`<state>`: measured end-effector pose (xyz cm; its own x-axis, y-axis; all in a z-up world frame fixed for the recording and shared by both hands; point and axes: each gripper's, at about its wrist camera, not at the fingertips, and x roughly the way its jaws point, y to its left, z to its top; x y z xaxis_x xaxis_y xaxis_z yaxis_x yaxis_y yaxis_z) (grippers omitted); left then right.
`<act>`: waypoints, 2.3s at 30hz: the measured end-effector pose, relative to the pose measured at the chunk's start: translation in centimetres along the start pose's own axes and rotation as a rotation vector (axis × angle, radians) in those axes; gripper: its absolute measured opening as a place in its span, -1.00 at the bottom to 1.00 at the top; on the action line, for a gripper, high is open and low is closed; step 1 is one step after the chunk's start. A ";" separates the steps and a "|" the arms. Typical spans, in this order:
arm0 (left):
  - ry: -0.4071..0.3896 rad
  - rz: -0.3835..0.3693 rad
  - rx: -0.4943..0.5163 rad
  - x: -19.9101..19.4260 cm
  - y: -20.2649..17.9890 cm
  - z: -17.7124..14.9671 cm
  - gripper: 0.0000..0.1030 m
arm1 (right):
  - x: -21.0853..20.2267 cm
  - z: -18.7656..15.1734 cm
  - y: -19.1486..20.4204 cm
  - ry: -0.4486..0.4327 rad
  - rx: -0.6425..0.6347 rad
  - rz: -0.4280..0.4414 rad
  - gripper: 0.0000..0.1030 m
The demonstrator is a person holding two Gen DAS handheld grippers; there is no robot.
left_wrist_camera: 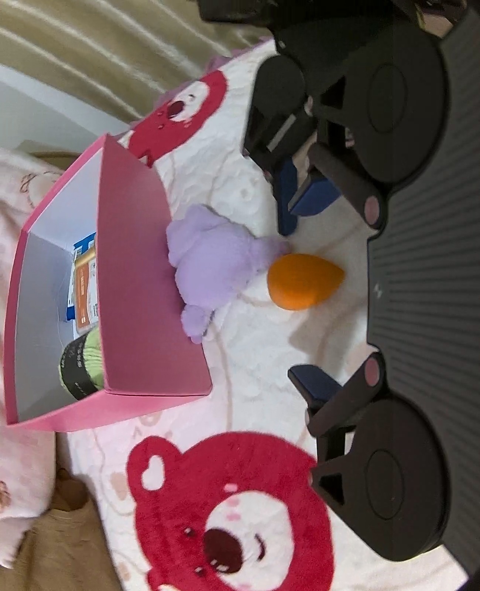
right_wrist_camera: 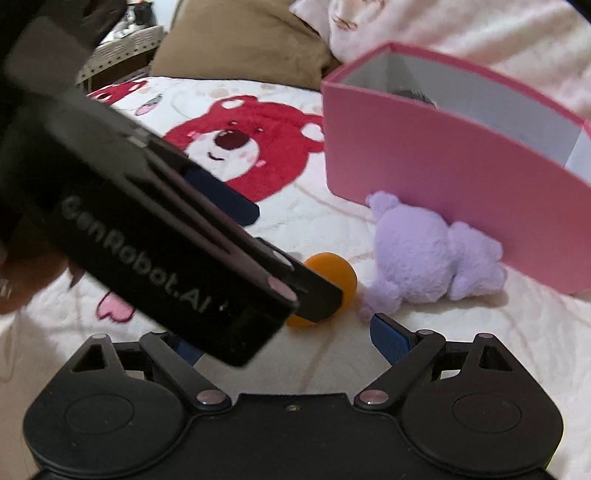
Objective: Organize objects
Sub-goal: 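Move the left gripper toward the orange makeup sponge, then close the left gripper on the orange sponge and lift, then carry the sponge over the pink box and lower it inside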
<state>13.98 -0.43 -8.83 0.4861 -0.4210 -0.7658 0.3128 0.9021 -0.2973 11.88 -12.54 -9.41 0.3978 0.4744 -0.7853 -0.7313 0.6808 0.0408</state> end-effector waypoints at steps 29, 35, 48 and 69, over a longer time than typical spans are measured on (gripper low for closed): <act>-0.024 -0.069 -0.209 -6.7 -3.6 2.8 -0.38 | -8.4 2.3 -1.4 -0.140 0.178 -0.011 -0.19; -0.060 -0.087 -0.121 -9.5 -6.6 5.8 -0.39 | -12.7 3.9 -2.7 -0.228 0.174 -0.037 -0.19; -0.095 -0.112 -0.037 -10.9 -8.5 15.5 -0.39 | -16.6 10.6 -7.3 -0.305 0.062 -0.136 -0.19; -0.140 -0.110 -0.205 5.2 -1.8 23.3 -0.36 | -3.5 16.8 -18.2 -0.183 0.130 -0.193 -0.19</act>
<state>34.98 -6.49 1.05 0.5708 -0.5133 -0.6408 0.2050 0.8449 -0.4941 33.10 -17.21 2.98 0.6246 0.4141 -0.6621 -0.5599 0.8285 -0.0100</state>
